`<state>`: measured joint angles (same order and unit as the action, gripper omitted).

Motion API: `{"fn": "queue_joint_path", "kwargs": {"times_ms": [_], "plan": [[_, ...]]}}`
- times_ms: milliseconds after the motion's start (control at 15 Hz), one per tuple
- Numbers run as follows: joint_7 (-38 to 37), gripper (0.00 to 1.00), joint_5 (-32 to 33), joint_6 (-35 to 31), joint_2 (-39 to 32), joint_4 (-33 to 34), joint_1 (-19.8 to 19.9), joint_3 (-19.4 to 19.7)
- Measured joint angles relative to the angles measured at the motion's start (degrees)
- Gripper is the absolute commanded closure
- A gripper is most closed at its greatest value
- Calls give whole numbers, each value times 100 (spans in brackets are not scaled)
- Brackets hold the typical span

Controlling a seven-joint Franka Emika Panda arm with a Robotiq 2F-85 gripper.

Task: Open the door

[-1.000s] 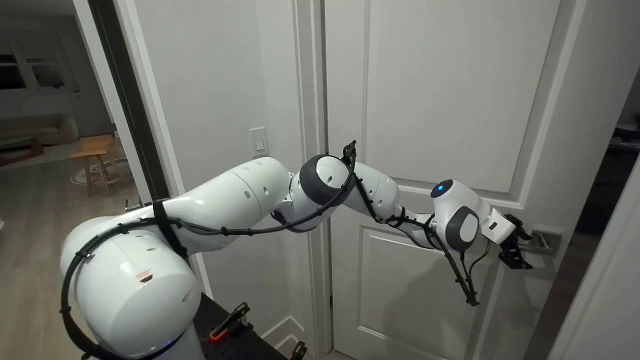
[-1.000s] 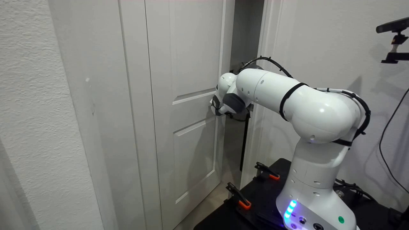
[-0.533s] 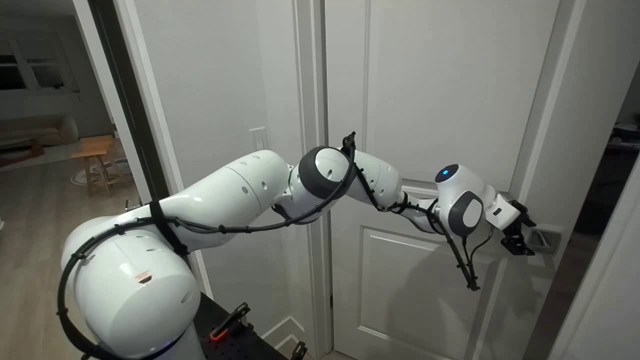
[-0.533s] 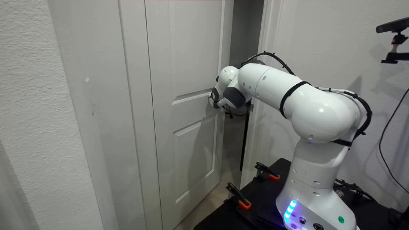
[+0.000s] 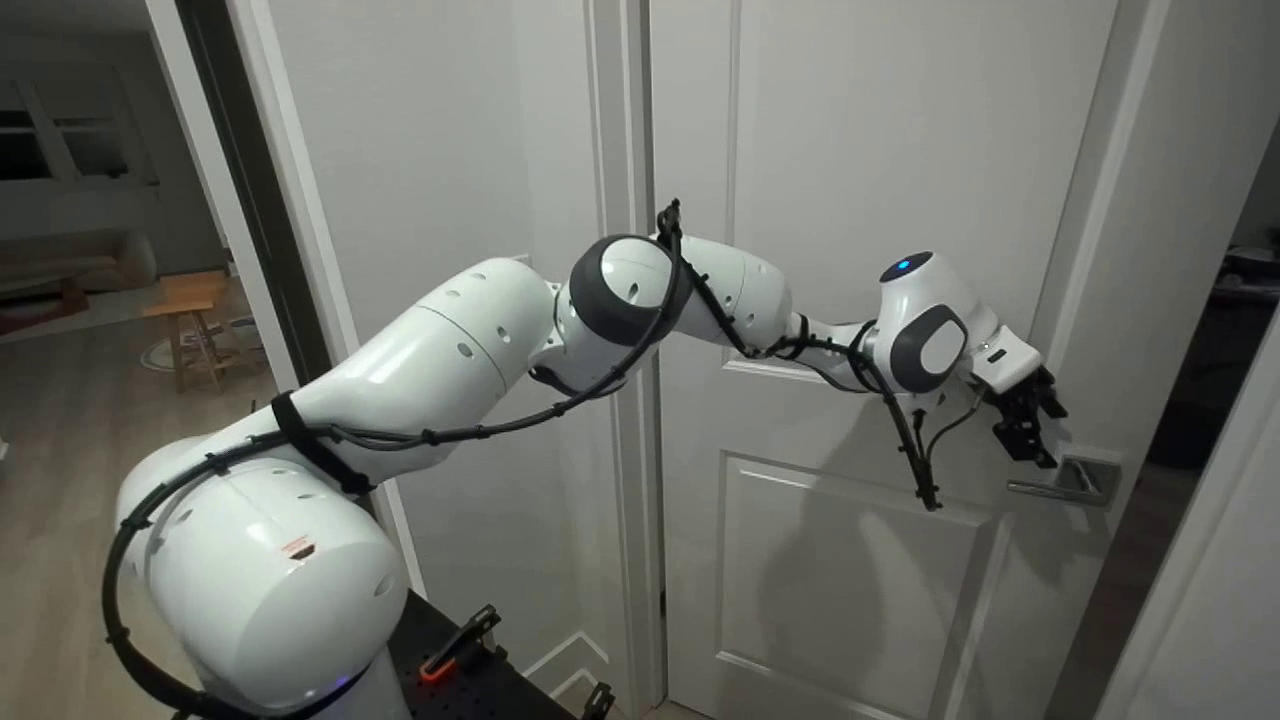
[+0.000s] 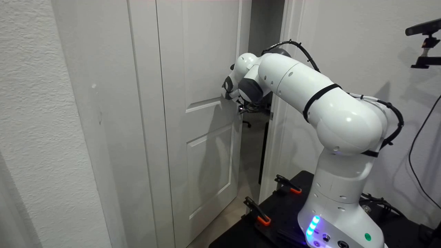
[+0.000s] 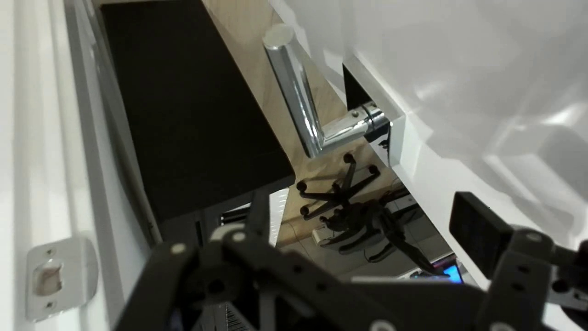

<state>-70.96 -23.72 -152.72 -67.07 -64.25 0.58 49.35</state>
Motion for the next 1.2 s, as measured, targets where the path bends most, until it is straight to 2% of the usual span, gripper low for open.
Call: {"fn": "queue_joint_path", "kwargs": {"times_ms": [333,667,867,1000,1200], "plan": [[186,0,144,1279,960,-757,-860,551],[241,0,869,3384,1806,-1404,-1856,1484],[446,0,1282,4309,2196,-1705,-2307,2037],[569,0,1383,4530,2410,-1852,-2453,2212],[577,0,1405,4543,2488,-1955,-2485,2213]]}}
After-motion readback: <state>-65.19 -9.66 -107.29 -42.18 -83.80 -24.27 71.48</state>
